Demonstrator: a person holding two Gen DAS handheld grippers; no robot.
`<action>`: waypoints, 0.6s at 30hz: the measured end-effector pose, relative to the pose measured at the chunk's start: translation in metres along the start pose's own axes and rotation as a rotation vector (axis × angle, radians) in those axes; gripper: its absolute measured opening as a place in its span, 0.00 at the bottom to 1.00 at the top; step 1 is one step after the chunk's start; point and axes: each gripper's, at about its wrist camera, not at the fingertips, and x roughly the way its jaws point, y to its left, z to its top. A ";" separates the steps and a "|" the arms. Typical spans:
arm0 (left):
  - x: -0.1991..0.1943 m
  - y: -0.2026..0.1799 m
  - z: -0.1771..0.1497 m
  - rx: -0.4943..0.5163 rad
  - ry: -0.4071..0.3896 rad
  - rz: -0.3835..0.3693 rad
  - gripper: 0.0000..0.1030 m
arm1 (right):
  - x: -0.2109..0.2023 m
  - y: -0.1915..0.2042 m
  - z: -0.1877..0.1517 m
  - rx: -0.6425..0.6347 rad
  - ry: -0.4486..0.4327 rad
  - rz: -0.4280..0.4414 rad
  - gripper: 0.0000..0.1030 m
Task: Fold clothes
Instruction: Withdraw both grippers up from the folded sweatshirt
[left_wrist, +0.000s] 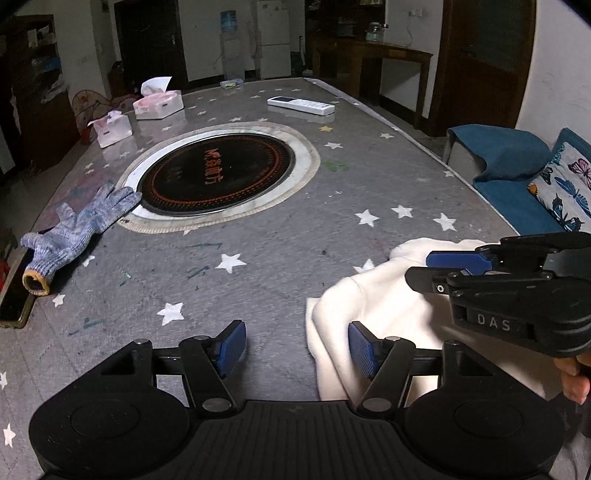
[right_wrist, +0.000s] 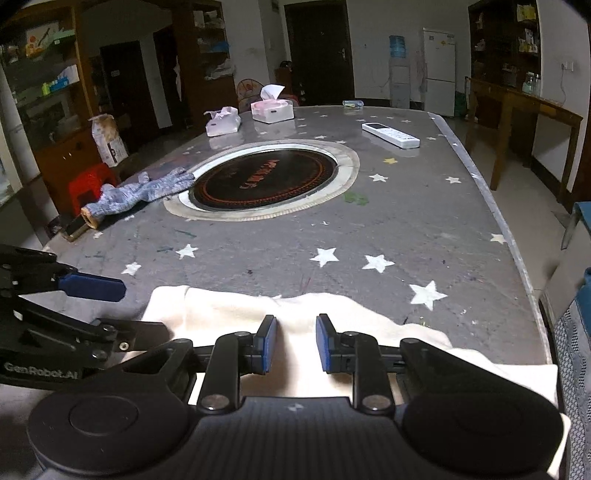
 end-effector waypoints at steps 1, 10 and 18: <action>0.001 0.001 0.000 -0.003 0.002 -0.001 0.63 | 0.001 0.001 0.000 -0.004 0.001 -0.005 0.21; 0.005 0.005 0.000 -0.014 0.013 -0.007 0.64 | -0.004 0.020 0.009 -0.051 -0.014 0.040 0.21; 0.006 0.007 0.000 -0.015 0.015 -0.004 0.65 | 0.005 0.028 0.010 -0.068 -0.005 0.035 0.22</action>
